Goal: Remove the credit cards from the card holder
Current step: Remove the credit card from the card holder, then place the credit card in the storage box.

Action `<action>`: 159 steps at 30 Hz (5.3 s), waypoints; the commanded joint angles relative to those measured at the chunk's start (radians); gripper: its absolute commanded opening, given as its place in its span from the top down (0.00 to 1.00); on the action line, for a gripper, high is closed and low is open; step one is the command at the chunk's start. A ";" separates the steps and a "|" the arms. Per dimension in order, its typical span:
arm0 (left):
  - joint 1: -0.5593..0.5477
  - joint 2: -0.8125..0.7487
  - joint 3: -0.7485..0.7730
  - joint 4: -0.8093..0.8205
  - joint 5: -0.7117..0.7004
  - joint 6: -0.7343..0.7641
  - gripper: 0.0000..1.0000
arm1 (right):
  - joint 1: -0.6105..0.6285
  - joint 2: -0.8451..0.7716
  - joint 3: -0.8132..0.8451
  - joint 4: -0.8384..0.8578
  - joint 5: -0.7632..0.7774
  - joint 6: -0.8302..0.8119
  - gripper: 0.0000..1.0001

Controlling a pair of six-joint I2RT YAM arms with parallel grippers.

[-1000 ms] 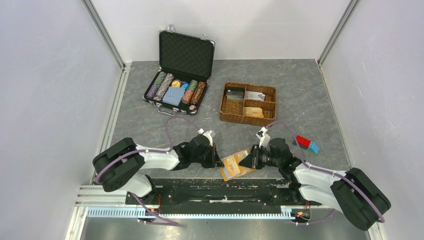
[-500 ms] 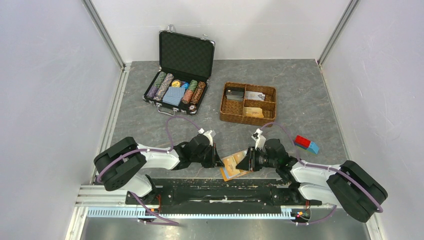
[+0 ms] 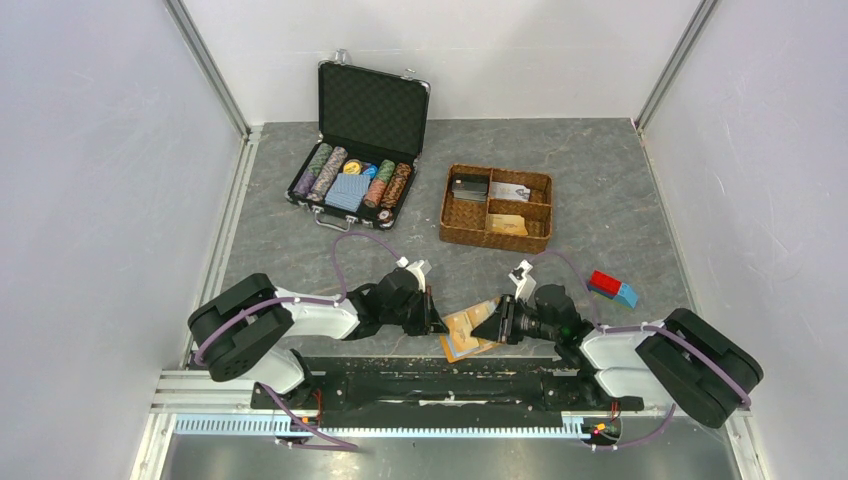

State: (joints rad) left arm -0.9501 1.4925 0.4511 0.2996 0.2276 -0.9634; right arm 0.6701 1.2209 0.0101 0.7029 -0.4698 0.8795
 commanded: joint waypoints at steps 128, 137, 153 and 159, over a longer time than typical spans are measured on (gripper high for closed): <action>0.218 -0.221 0.044 0.318 0.239 -0.035 0.98 | -0.337 -0.434 0.241 -0.277 -0.252 -0.102 0.48; 0.218 -0.290 0.001 0.372 0.169 -0.102 0.98 | -0.337 -0.404 0.165 -0.054 -0.315 0.025 0.55; 0.218 -0.317 -0.029 0.435 0.124 -0.160 0.98 | -0.338 -0.381 0.117 -0.002 -0.333 0.048 0.56; 0.218 -0.325 -0.044 0.464 0.117 -0.185 0.98 | -0.337 -0.372 0.100 0.087 -0.346 0.101 0.66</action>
State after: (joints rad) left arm -0.7345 1.1946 0.4221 0.6846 0.3683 -1.0950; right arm 0.3363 0.8429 0.1219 0.6743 -0.7921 0.9413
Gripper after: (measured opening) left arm 0.033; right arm 0.366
